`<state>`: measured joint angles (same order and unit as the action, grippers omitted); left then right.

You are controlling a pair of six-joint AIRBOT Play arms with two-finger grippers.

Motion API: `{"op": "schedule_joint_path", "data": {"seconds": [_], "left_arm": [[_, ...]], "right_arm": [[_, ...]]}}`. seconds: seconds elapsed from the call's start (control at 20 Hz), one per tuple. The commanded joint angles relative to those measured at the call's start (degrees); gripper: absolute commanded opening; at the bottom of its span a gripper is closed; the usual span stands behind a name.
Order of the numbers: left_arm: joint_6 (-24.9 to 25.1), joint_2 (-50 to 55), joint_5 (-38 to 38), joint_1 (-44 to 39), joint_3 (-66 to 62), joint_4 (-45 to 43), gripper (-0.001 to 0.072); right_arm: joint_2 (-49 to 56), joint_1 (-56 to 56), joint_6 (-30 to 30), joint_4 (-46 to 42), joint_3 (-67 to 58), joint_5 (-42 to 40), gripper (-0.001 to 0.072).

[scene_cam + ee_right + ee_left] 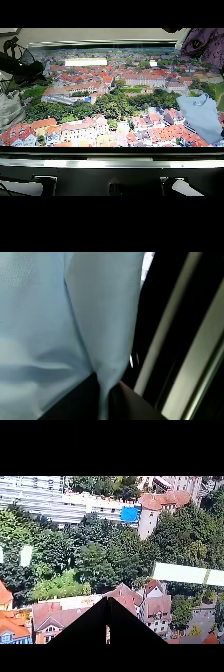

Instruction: Fold the clothes and pants, and hang the long-sleeved shirts on hangers.

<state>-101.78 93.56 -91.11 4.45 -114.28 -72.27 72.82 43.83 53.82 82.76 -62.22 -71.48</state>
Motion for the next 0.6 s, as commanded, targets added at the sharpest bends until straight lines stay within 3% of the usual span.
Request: {"op": "schedule_joint_path", "data": {"seconds": [0.0, 0.55], "left_arm": [[0.0, 0.0, 0.0, 0.0, 0.0, 0.0, 0.002], [0.0, 0.0, 0.0, 0.0, 0.0, 0.0, 0.002]], "right_arm": [[-5.1, 0.2, -3.0, -5.0, 9.1, 0.4, 0.003], [-5.8, 0.2, -5.7, -10.7, 11.8, -7.7, 0.0053]]}}
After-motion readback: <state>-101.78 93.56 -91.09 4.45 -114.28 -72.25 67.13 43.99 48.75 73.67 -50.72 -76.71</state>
